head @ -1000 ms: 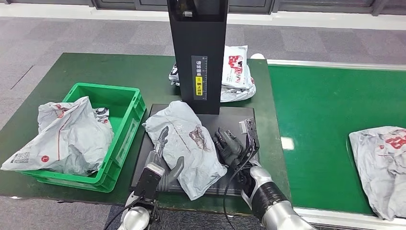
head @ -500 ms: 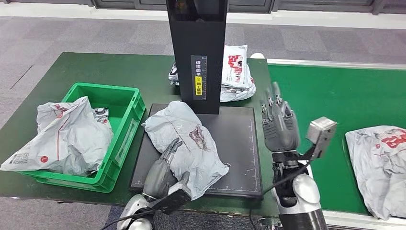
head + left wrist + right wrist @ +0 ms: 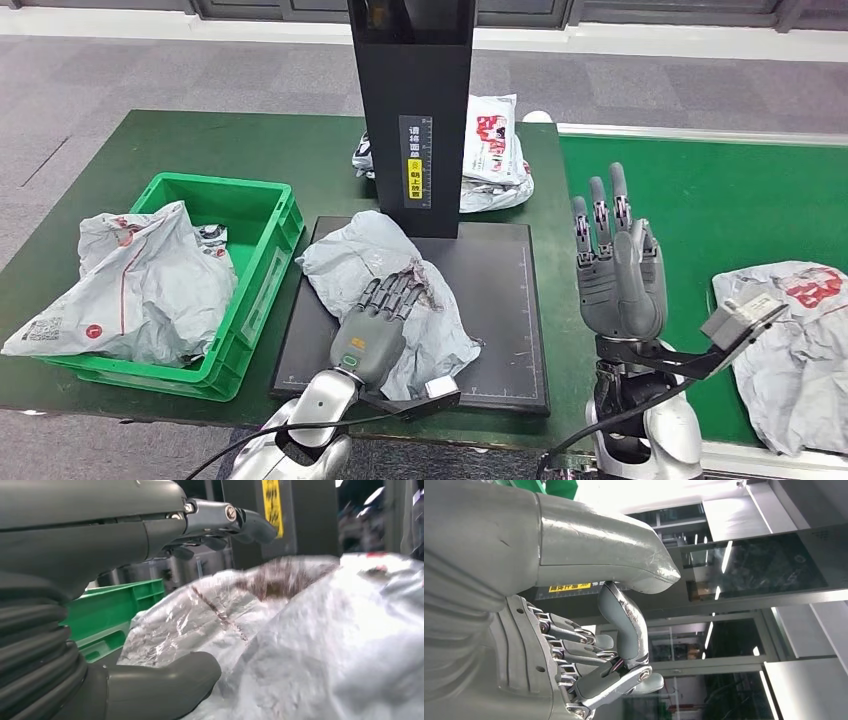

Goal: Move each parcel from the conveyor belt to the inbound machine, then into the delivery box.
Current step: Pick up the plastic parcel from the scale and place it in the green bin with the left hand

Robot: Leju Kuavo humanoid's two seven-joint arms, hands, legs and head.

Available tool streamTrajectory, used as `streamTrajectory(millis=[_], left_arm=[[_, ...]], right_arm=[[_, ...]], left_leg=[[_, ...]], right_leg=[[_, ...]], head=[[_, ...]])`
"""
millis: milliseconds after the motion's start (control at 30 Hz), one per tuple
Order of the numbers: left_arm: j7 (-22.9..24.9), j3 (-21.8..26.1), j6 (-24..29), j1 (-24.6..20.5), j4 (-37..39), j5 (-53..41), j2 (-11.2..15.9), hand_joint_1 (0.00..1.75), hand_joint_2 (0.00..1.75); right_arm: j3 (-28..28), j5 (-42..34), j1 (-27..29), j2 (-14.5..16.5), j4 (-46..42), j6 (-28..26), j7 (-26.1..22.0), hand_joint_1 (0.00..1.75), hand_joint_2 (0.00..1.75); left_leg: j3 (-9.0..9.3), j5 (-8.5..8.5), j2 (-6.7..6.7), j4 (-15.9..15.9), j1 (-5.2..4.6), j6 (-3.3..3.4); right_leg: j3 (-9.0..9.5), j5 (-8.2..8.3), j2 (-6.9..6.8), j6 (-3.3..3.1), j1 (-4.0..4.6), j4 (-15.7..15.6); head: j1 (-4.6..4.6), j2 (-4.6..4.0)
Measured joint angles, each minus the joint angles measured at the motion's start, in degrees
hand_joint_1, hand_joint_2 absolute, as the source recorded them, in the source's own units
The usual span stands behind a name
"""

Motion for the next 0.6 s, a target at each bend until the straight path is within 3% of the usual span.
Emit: streamTrajectory(millis=[67,100,200,233,367,600], left_arm=[[4.02,-2.03,-3.11,-2.19,2.23,-0.01,0.32,0.0,1.75],[5.49,-2.89,-4.39,-3.3,3.57,-0.02,0.47,0.14,1.75],[6.64,-3.93,-5.49,-5.97,7.44,-0.03,0.63,1.45,1.75],[6.77,-4.06,-5.51,-6.67,8.47,-0.04,0.64,1.75,1.75],[6.78,-4.28,-6.82,-8.78,11.72,-0.07,0.66,1.75,1.75],[-1.43,-4.02,-10.26,-12.65,18.08,-0.13,0.87,1.75,1.75]], right_arm=[[-0.16,-0.02,0.18,0.09,-0.1,0.43,-0.02,0.0,1.75],[-0.29,-0.02,0.3,0.17,-0.13,0.64,-0.02,0.0,1.75],[-0.64,-0.02,0.76,0.42,-0.15,1.06,-0.02,0.0,1.75],[-0.7,-0.02,0.87,0.47,-0.15,1.22,-0.02,0.0,1.75],[-0.89,-0.03,1.21,0.67,-0.34,1.68,-0.08,0.0,1.75],[-1.85,-1.51,2.72,1.04,-2.4,1.34,-1.11,0.0,1.75]], left_leg=[[0.0,0.0,-0.02,0.0,0.0,0.0],[0.0,0.0,-0.01,0.0,0.0,0.0],[0.0,0.0,0.02,-0.01,0.01,-0.01],[0.01,0.0,0.02,-0.01,0.01,-0.01],[0.03,0.01,0.01,-0.01,0.01,0.0],[0.22,-0.04,-0.05,-0.04,0.0,0.05]], right_leg=[[0.01,0.0,0.0,0.0,0.01,0.0],[0.02,0.0,0.0,0.0,0.01,0.0],[0.02,0.0,0.0,0.0,0.01,0.0],[0.02,0.0,0.0,0.0,0.01,0.0],[0.06,0.0,0.0,0.0,0.01,0.0],[0.47,-0.06,-0.08,0.01,0.0,-0.01]], head=[[0.01,0.0],[0.01,0.0],[0.01,0.0],[0.01,0.0],[0.01,0.0],[0.01,0.0]])
